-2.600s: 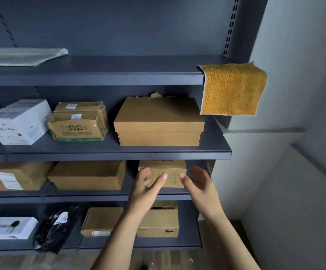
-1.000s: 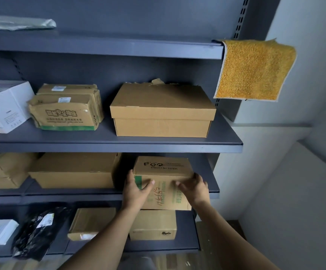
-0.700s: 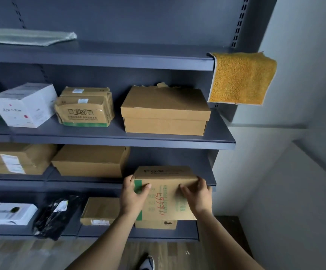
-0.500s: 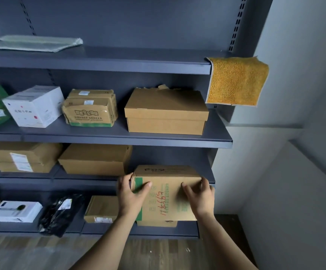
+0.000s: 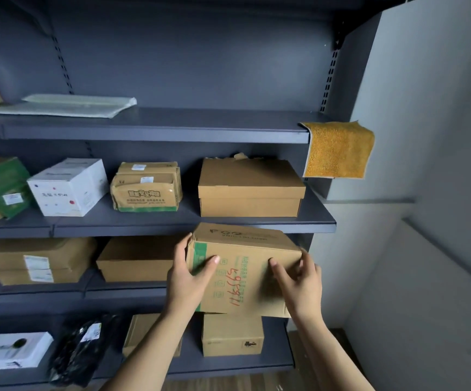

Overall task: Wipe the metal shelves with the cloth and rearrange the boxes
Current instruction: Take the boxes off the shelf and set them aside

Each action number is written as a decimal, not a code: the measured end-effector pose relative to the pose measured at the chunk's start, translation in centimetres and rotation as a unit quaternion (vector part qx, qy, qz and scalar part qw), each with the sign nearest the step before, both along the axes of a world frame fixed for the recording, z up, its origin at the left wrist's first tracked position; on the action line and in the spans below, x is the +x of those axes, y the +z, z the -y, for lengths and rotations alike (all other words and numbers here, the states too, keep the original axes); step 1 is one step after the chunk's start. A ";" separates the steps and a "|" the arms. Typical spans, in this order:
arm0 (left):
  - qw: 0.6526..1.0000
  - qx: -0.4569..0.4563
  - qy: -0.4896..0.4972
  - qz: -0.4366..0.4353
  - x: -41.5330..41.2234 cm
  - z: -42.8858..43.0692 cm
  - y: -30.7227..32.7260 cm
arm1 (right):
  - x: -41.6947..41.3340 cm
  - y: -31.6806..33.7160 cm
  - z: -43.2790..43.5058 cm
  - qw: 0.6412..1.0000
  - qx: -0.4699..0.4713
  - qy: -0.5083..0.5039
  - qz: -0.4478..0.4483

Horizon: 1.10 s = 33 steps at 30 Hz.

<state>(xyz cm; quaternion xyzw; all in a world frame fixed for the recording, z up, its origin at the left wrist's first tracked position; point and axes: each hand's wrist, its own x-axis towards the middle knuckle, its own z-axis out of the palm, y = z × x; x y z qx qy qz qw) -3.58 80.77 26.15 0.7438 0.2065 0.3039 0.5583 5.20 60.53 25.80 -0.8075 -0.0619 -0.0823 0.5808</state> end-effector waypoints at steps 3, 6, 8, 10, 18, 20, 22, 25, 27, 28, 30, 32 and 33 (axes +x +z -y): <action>0.999 -0.002 -0.015 0.035 -1.3 -1.8 1.5 | -1.6 1.6 -1.7 0.999 0.019 0.008 0.027; 0.997 0.010 -0.030 0.065 -2.3 -3.0 3.3 | -2.9 3.6 -2.8 0.998 0.017 0.006 0.064; 0.996 0.016 -0.036 0.084 -2.6 -3.6 4.9 | -3.3 5.1 -3.3 0.996 0.026 0.008 0.088; 0.994 0.024 -0.036 0.103 -2.6 -4.2 6.7 | -3.4 6.7 -3.8 0.992 0.038 0.014 0.117; 0.979 0.094 -0.041 0.178 -1.7 -6.2 14.7 | -2.6 14.3 -5.2 0.974 0.078 0.012 0.212; 0.974 0.108 -0.035 0.197 -1.2 -6.5 16.7 | -2.1 16.4 -5.4 0.968 0.086 0.005 0.234; 0.970 0.111 -0.036 0.213 -0.8 -6.7 18.5 | -1.7 18.2 -5.6 0.964 0.087 0.008 0.249; 0.966 0.111 -0.039 0.231 0.1 -6.9 20.6 | -0.6 20.2 -5.9 0.958 0.080 0.015 0.275; 0.962 0.121 -0.037 0.243 1.0 -7.0 21.9 | 0.2 21.5 -5.8 0.953 0.083 0.008 0.291; 0.960 0.127 -0.037 0.246 1.6 -7.1 22.6 | 0.8 22.3 -5.7 0.951 0.082 0.005 0.298; 0.956 0.135 -0.035 0.257 2.9 -7.1 24.1 | 2.3 23.8 -5.5 0.947 0.076 0.007 0.312; 0.954 0.153 -0.032 0.258 4.7 -7.1 25.6 | 4.3 25.1 -5.5 0.946 0.077 0.013 0.315; 0.953 0.158 -0.031 0.256 5.7 -7.2 26.2 | 5.5 25.8 -5.6 0.946 0.079 0.017 0.314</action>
